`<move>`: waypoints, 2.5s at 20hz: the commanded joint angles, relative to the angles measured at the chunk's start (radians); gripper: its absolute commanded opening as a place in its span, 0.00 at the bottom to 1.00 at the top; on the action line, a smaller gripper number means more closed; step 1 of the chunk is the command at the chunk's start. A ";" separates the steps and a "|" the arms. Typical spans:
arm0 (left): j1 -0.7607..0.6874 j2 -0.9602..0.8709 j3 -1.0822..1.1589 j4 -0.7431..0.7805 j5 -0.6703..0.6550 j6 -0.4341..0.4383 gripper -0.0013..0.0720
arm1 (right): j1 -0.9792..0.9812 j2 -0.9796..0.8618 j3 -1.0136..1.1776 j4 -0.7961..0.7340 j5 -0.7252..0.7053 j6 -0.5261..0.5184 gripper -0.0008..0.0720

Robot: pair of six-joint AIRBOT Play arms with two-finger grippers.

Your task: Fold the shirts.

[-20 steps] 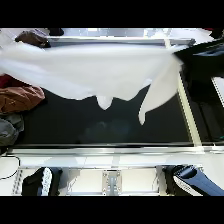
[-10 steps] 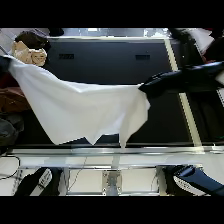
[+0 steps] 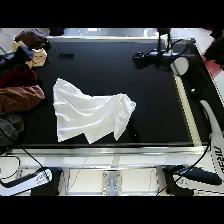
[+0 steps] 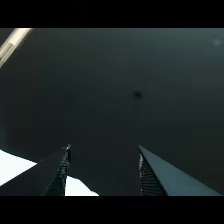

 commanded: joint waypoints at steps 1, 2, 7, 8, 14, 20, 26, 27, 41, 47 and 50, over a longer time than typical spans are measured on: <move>0.114 0.051 0.015 0.150 -0.241 -0.025 0.59 | -0.137 -0.013 0.043 -0.041 0.407 0.006 0.63; 0.161 0.070 -0.012 0.187 -0.315 -0.093 0.59 | -0.159 -0.012 0.020 -0.040 0.512 -0.009 0.63; 0.338 0.321 -0.441 0.202 -0.365 -0.164 0.59 | -0.123 -0.012 -0.236 0.173 0.449 -0.058 0.63; 0.346 0.395 -0.552 0.201 -0.367 -0.176 0.59 | -0.093 -0.014 -0.302 0.209 0.375 -0.058 0.63; 0.346 0.721 -1.010 0.073 -0.383 -0.291 0.59 | 0.118 -0.084 -0.455 0.216 0.159 -0.059 0.63; 0.346 0.876 -1.168 0.073 -0.413 -0.510 0.60 | 0.262 -0.169 -0.390 0.158 -0.100 -0.061 0.63; 0.346 0.893 -1.214 0.072 -0.415 -0.642 0.60 | 0.276 -0.298 -0.254 0.037 -0.069 -0.035 0.54; 0.346 0.893 -1.214 0.072 -0.415 -0.643 0.60 | 0.276 -0.315 -0.240 0.011 -0.021 -0.027 0.54; 0.346 0.890 -1.261 -0.044 -0.385 -0.706 0.59 | 0.276 -0.331 -0.054 -0.070 0.204 -0.024 0.03; 0.347 0.892 -1.295 -0.009 -0.438 -0.706 0.59 | 0.276 -0.331 0.040 -0.070 0.237 -0.024 0.03; 0.346 0.892 -1.295 -0.003 -0.455 -0.706 0.59 | 0.276 -0.331 0.045 -0.070 0.238 -0.024 0.03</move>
